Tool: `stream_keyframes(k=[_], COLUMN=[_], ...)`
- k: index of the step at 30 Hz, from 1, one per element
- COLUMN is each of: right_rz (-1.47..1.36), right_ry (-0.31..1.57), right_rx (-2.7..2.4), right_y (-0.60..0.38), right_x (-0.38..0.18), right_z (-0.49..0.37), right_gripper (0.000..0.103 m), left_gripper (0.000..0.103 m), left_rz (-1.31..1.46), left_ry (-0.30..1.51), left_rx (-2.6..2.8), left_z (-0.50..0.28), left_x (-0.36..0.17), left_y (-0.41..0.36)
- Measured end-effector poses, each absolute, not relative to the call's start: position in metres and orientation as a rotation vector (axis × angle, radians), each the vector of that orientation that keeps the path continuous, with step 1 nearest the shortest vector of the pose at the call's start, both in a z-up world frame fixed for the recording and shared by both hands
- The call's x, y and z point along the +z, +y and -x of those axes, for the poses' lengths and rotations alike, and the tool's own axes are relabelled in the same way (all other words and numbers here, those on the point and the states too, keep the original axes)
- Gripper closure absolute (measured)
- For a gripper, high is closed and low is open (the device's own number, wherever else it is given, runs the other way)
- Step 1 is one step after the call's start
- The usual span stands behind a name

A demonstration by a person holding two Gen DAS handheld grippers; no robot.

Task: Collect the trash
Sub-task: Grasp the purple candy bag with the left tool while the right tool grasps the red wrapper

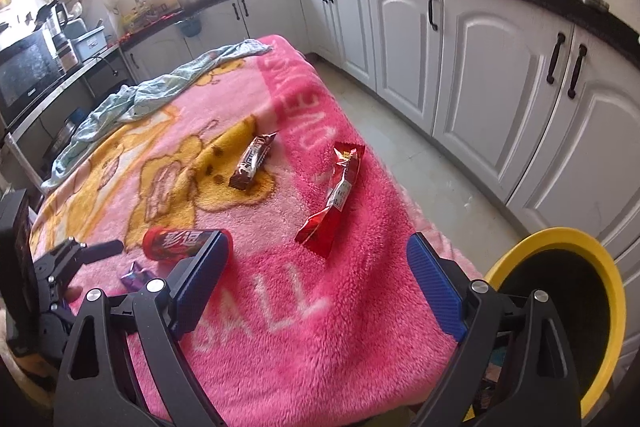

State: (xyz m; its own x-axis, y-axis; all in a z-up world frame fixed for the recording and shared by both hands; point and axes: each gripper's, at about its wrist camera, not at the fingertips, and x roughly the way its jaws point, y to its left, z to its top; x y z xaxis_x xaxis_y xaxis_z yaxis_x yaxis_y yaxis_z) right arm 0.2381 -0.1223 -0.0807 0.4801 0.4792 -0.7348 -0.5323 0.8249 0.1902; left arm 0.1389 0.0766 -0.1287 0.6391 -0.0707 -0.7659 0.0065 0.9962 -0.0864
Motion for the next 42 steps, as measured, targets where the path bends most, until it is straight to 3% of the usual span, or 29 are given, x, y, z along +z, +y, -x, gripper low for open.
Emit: stream_keyframes(k=[8, 18, 22, 25, 27, 42], right_rz=[0.063, 0.101, 0.114, 0.113, 0.119, 0.128], right_ry=[0.911, 0.972, 0.986, 0.979, 0.973, 0.909], right_rx=[0.616, 0.542, 0.535, 0.546, 0.557, 0.635], right_y=[-0.105, -0.086, -0.089, -0.096, -0.098, -0.125], right_x=[-0.097, -0.120, -0.130, -0.130, -0.128, -0.098], right_z=[-0.257, -0.290, -0.294, -0.289, -0.283, -0.231], right_gripper=[0.024, 0.057, 0.079, 0.085, 0.087, 0.088], left_gripper=[0.031, 0.037, 0.038, 0.040, 0.057, 0.069], left_rz=[0.090, 0.014, 0.006, 0.003, -0.005, 0.044], left_ry=[0.900, 0.915, 0.919, 0.922, 0.926, 0.930], left_rx=[-0.089, -0.102, -0.099, -0.100, -0.083, -0.090], left_z=[-0.145, -0.142, -0.140, -0.138, -0.136, -0.120], left_x=[-0.137, -0.140, -0.140, -0.140, -0.140, -0.134], left_y=[0.070, 0.061, 0.059, 0.060, 0.061, 0.068])
